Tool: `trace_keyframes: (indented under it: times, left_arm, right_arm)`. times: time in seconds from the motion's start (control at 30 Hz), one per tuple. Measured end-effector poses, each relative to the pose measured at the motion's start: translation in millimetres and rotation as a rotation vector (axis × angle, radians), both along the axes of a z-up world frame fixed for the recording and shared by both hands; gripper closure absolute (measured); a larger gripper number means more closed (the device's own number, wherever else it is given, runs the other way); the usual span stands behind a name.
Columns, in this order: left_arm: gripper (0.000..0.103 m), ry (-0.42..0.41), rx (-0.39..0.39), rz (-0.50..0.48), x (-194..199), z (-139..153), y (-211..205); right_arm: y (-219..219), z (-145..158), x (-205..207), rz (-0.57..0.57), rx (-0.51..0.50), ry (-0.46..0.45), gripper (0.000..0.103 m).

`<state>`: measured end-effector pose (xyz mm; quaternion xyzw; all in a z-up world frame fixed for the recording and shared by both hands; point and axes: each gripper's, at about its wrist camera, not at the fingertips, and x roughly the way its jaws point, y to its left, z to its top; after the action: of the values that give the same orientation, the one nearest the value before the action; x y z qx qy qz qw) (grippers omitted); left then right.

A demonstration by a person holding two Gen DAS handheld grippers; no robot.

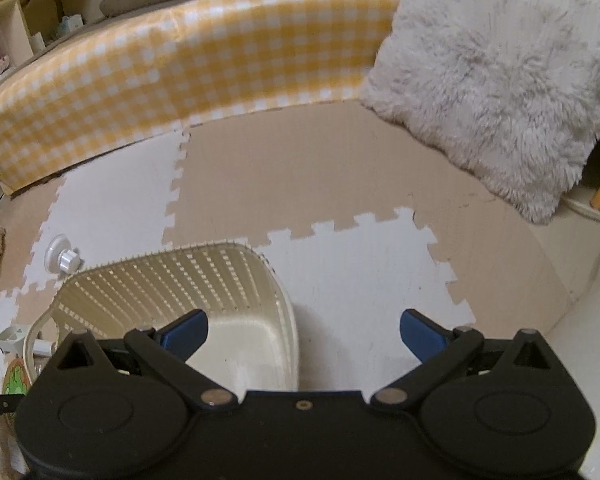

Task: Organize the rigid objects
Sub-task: 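Lower the left gripper onto the green elephant cork coaster and grasp it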

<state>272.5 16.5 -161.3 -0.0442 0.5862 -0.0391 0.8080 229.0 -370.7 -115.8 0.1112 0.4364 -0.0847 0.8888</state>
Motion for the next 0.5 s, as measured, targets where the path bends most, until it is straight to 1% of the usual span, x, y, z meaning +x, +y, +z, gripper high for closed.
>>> trace_keyframes:
  times: [0.13,0.17,0.2,0.27,0.3,0.37,0.4,0.47,0.5]
  left_arm:
    - [0.000,0.030,-0.067,0.043,3.4,-6.5,7.6]
    - [0.000,0.037,-0.078,0.054,3.7,-7.5,9.1]
    - [0.000,0.044,-0.090,0.066,3.7,-8.6,10.6]
    - [0.000,0.054,-0.109,0.089,3.1,-10.5,13.0]
    - [0.000,0.052,-0.112,0.090,2.6,-10.6,13.4]
    - [0.000,0.042,-0.109,0.081,1.7,-10.4,12.5]
    - [0.000,0.039,-0.109,0.079,1.2,-10.6,12.1]
    - [0.000,0.037,-0.107,0.068,1.0,-11.0,11.5]
    - [0.000,0.041,-0.101,0.054,1.4,-11.2,10.2]
  right_arm:
    - [-1.1,-4.0,2.7,0.005,0.026,0.020,0.017]
    - [-1.3,-4.8,3.2,0.006,0.033,0.025,0.022]
    - [-1.1,-5.3,3.5,0.007,0.036,0.028,0.025]
    - [-1.5,-6.1,4.3,0.008,0.040,0.036,0.036]
    - [-1.8,-6.2,4.6,0.009,0.040,0.038,0.039]
    - [-2.7,-6.8,4.9,0.013,0.041,0.040,0.052]
    - [-3.1,-7.4,5.1,0.014,0.040,0.044,0.057]
    - [-2.7,-9.4,6.2,0.024,0.035,0.058,0.074]
    - [-1.7,-10.2,6.8,0.032,0.030,0.065,0.078]
